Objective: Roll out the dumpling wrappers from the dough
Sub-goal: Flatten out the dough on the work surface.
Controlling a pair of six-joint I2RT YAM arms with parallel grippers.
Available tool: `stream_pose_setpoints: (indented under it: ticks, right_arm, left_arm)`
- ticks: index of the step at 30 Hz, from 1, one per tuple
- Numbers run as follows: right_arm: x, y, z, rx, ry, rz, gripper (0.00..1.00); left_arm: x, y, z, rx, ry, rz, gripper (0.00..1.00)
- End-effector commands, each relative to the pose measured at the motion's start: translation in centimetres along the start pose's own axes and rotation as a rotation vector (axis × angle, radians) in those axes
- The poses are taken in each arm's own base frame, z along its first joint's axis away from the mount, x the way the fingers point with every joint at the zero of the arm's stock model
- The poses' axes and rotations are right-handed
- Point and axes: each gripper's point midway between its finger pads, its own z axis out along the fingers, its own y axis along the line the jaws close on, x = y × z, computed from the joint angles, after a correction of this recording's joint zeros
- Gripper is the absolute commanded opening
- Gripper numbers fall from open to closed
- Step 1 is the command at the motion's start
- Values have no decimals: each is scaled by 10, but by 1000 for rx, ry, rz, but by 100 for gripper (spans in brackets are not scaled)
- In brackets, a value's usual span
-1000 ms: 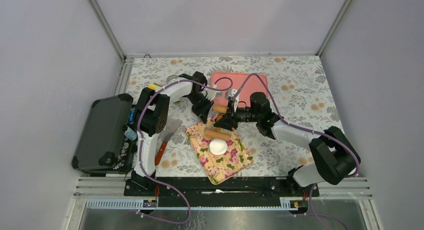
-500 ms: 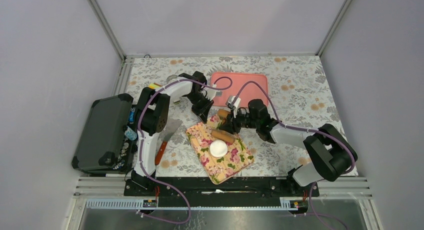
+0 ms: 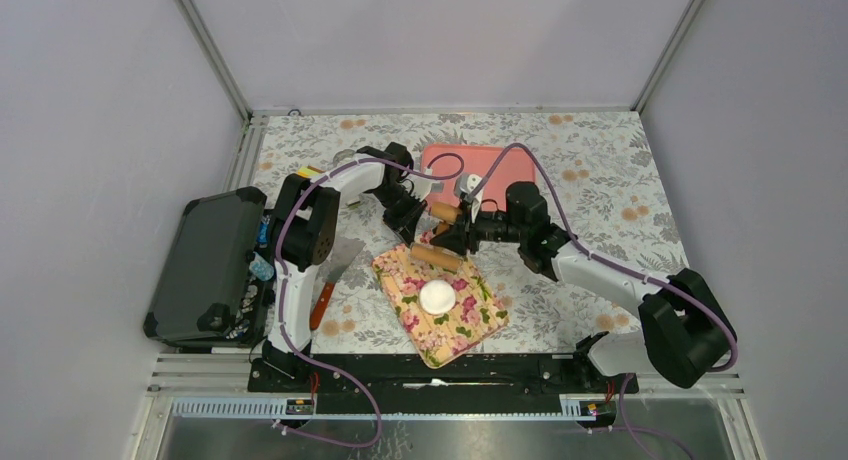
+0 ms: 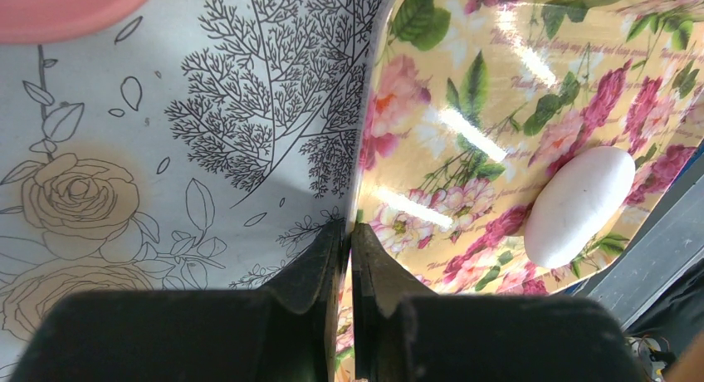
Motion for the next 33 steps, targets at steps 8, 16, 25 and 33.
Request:
stream_pose_setpoints:
  ticks: [8,16,25,33]
  right_arm:
    - [61,38,-6,-155,91,58,0]
    - [77,26,-7,-90,143,30,0]
    - [126,28,-23,-64,271,27,0]
    - [150,25,-30,-21,341,67,0]
  left_arm:
    - [-1,18,8,-39,9,-20,0]
    - [-1,18,9,-38,8,-20,0]
    - [-1,18,9,-41,9,-21,0]
    - [-1,18,9,-42,10,-22,0]
